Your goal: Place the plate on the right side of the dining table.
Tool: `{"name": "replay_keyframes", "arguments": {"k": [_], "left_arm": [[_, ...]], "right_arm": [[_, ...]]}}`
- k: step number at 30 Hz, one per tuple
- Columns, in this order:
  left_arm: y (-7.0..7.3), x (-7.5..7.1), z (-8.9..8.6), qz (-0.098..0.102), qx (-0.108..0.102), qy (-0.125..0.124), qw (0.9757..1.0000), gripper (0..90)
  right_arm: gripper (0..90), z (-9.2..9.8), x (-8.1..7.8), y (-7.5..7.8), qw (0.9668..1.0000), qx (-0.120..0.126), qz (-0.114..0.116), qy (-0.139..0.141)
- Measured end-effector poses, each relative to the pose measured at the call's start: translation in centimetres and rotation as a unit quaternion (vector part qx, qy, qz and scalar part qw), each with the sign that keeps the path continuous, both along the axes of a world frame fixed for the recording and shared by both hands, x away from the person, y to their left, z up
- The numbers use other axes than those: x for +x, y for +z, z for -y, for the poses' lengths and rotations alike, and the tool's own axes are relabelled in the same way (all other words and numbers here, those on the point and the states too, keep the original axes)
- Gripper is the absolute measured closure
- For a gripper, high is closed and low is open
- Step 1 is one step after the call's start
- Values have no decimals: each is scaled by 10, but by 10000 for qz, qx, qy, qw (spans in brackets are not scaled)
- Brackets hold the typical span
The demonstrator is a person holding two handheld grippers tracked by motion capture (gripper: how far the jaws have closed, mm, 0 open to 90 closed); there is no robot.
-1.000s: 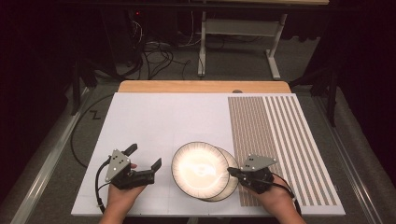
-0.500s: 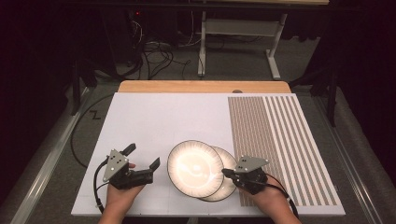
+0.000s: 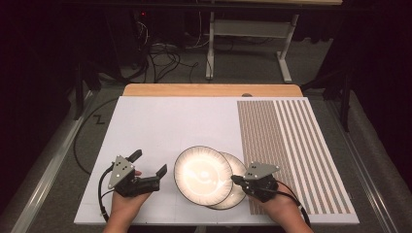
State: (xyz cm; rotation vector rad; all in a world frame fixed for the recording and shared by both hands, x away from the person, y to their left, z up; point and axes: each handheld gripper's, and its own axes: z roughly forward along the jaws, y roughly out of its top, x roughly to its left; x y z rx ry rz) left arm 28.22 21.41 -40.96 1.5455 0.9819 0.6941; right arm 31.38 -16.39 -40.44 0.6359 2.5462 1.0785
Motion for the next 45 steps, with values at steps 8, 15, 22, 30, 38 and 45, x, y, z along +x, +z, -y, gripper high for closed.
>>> {"name": "replay_keyframes", "arguments": {"k": [8, 15, 22, 30, 38, 45], "left_arm": [[3, 1, 2, -122, 28, -74, 9999, 7], [12, 7, -2, -505, -333, -152, 9981, 7], [19, 13, -8, -910, -428, -309, 9944, 7], [17, 26, -9, -1816, -663, -783, 9780, 8], [17, 32, -9, -2277, -1026, -974, 9634, 8], [20, 37, -13, -2782, -1417, -1122, 9434, 13]], "right_arm": [[900, 0, 1, -1, 10000, -14, -18, -25], [900, 0, 1, 0, 10000, -29, -4, -12], [900, 0, 1, 0, 10000, -18, -16, -34], [900, 0, 1, -1, 10000, -9, -3, -41], [900, 0, 1, -1, 10000, -24, -9, -39], [900, 0, 1, -1, 10000, -33, -1, -46]]}}
